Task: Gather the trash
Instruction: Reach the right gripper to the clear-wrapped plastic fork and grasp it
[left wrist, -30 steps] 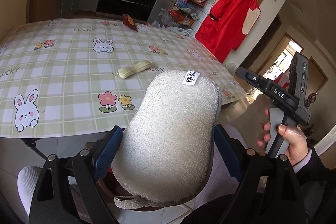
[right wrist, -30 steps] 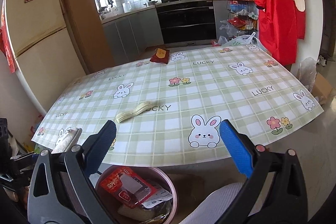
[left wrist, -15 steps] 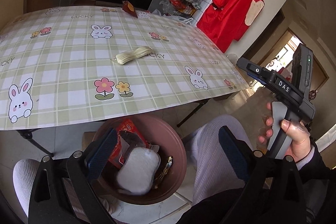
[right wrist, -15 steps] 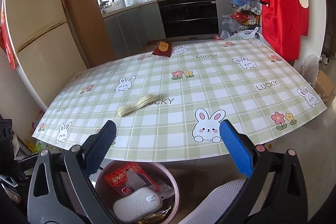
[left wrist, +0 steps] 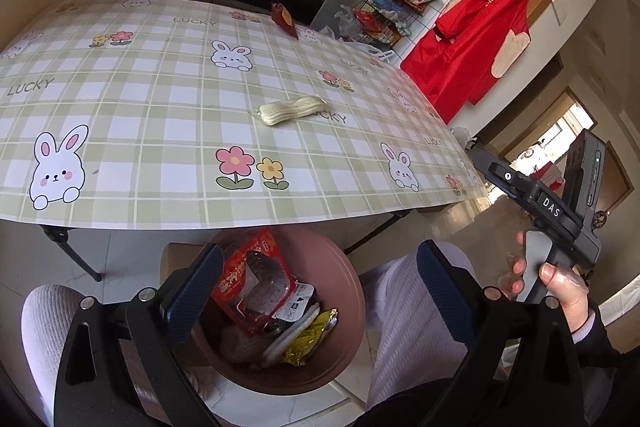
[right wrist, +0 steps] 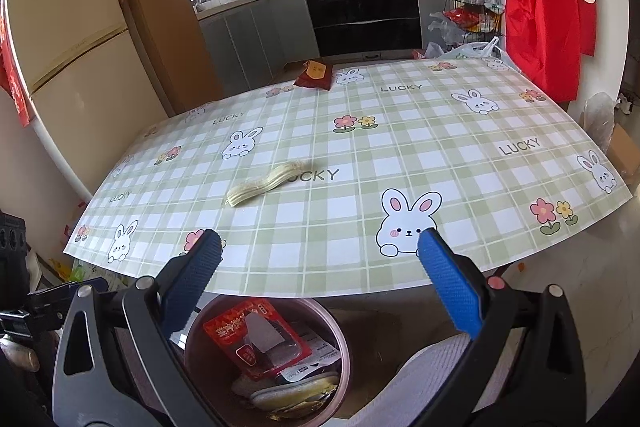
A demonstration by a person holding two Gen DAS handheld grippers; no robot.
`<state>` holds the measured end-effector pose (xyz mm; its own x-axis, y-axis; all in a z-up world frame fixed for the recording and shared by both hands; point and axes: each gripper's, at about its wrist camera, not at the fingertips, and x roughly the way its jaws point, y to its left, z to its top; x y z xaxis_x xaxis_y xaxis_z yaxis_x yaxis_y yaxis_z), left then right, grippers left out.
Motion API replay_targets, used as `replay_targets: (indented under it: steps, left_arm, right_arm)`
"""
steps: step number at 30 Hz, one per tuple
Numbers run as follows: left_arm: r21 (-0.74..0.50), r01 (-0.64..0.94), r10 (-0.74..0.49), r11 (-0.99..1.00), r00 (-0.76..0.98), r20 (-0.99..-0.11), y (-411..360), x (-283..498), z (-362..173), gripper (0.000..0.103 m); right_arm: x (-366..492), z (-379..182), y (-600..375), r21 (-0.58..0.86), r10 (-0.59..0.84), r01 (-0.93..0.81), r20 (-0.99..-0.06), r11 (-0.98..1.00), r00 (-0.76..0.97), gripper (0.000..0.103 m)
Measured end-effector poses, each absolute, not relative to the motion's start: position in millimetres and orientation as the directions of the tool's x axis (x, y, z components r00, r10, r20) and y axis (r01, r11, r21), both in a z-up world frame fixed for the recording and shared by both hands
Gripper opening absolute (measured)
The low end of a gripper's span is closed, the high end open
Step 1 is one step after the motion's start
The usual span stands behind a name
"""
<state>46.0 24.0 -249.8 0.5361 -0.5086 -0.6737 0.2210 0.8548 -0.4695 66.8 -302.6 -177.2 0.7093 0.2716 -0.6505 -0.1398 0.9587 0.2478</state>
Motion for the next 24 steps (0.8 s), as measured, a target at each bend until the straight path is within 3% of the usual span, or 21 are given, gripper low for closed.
replay_targets:
  steps: [4,11,13,24]
  left_arm:
    - [-0.424,0.19,-0.451,0.885,0.577,-0.681,41.3,58.1,-246.2,0.095]
    - [-0.405,0.132,-0.389,0.905,0.642,-0.661,76.2,93.0,-235.6,0.095]
    - [-0.412,0.113,-0.378,0.904,0.659,-0.65,85.6,102.9,-234.2,0.095]
    - [-0.465,0.022,-0.343,0.885,0.707,-0.618,126.5,134.4,-245.3,0.095]
  right_arm:
    - [81.5,-189.4,-295.2,0.281,0.304,-0.147,-0.67,0.948,0.677,0.097]
    - [145.6,-226.1,-260.8,0.47,0.46,-0.123,-0.716,0.874,0.525,0.097]
    - [169.3,-235.2,-241.2,0.481,0.474,-0.121,-0.733,0.869,0.488,0.092]
    - [261.1,-274.7,-179.2,0.341,0.294,0.043,-0.862,0.939,0.414,0.085]
